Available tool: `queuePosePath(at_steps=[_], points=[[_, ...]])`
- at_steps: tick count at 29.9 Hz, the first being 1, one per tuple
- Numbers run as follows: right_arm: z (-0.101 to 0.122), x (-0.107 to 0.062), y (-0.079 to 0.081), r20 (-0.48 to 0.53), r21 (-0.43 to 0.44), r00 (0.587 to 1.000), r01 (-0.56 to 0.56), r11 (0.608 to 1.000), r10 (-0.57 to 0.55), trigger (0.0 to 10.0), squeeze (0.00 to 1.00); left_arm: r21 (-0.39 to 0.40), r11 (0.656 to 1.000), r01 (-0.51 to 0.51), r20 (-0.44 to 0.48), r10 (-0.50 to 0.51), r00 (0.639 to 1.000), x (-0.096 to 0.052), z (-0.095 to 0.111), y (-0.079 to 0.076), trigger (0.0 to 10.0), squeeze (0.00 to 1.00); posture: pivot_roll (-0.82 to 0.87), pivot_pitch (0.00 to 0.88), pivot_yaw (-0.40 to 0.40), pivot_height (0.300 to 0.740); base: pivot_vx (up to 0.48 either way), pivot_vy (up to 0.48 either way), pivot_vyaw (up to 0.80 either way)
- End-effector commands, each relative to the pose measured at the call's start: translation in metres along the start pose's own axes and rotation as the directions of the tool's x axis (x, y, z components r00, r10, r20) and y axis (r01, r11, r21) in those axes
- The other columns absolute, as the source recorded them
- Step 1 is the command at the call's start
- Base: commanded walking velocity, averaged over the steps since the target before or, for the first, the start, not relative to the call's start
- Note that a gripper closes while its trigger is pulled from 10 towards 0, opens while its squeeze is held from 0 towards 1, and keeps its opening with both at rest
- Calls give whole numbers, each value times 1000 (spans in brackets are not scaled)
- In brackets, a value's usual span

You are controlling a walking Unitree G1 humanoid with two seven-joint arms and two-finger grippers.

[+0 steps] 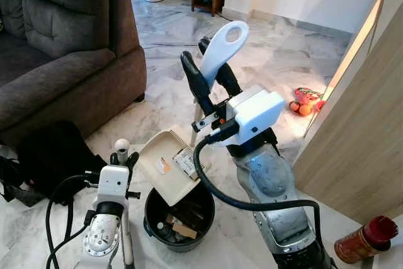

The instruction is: Sweep floor

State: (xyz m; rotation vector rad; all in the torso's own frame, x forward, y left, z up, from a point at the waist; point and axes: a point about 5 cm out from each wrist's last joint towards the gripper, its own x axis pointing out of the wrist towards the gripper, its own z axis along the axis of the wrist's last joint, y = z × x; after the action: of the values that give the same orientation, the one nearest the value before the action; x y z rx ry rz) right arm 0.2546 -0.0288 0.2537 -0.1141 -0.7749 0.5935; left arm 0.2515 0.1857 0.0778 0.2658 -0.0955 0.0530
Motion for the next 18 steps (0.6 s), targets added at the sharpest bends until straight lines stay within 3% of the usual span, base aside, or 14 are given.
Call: queuePosePath(at_steps=[1, 11, 18], points=[[18, 4, 3, 101, -51, 994, -30, 998, 36, 10000, 0, 4, 1000, -20, 61, 20, 998, 5, 11, 4, 10000, 0, 139, 91, -19, 740, 0, 0, 0], [10, 2, 6, 51, -55, 997, -59, 997, 61, 10000, 0, 5, 1000, -25, 63, 25, 998, 5, 11, 5, 10000, 0, 139, 80, -21, 740, 0, 0, 0], [13, 2, 5, 74, -30, 996, -46, 998, 48, 10000, 0, 5, 1000, -22, 64, 22, 998, 4, 11, 4, 10000, 0, 136, 66, -20, 740, 0, 0, 0]])
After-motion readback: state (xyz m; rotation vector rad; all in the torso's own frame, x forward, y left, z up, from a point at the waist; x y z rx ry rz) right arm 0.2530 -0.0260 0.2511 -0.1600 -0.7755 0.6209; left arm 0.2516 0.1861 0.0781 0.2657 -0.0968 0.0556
